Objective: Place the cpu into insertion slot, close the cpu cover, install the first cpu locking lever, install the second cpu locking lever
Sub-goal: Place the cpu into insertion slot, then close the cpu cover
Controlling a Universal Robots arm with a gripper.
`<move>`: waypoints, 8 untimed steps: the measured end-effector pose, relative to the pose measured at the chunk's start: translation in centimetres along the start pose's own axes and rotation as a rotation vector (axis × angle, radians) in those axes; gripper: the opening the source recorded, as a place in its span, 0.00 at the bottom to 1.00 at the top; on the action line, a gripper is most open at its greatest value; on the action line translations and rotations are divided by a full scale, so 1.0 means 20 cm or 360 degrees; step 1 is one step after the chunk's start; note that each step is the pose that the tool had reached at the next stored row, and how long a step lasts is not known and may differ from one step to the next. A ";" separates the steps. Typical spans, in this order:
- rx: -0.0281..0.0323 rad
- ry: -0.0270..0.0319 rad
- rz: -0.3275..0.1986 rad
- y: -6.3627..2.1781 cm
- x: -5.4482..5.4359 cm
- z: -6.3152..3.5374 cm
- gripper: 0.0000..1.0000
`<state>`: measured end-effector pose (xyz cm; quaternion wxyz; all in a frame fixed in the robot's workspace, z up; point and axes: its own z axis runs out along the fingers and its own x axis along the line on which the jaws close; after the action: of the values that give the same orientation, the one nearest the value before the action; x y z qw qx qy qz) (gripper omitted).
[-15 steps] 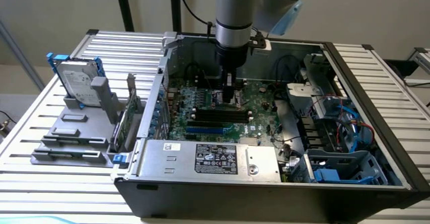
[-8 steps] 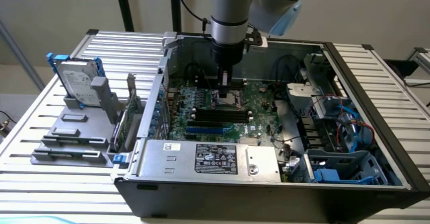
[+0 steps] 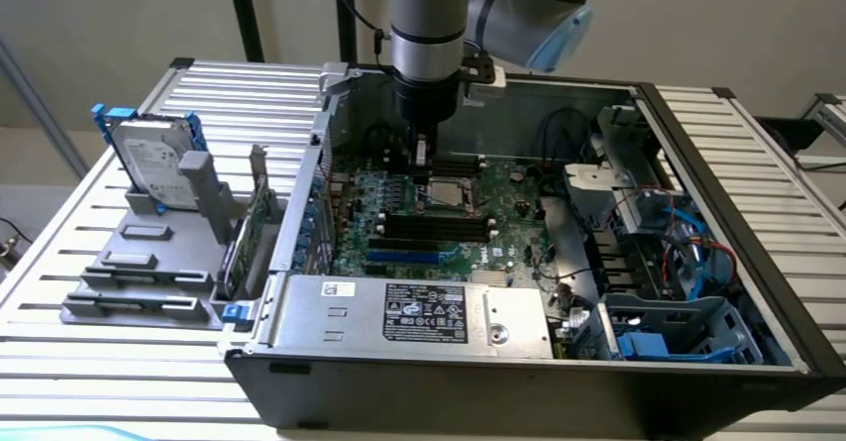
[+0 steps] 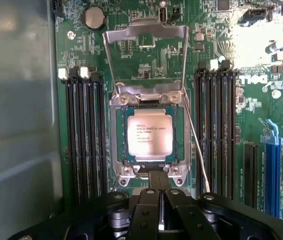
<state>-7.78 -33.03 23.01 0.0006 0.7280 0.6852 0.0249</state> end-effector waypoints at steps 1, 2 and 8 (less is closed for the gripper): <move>0.00001 0.00001 0.0000 0.000 0.00 0.000 0.11; 0.00000 0.00001 0.0000 0.000 0.00 0.000 0.11; 0.00000 0.00001 0.0000 0.000 0.00 0.000 0.11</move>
<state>-7.79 -33.03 23.01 0.0006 0.7279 0.6852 0.0249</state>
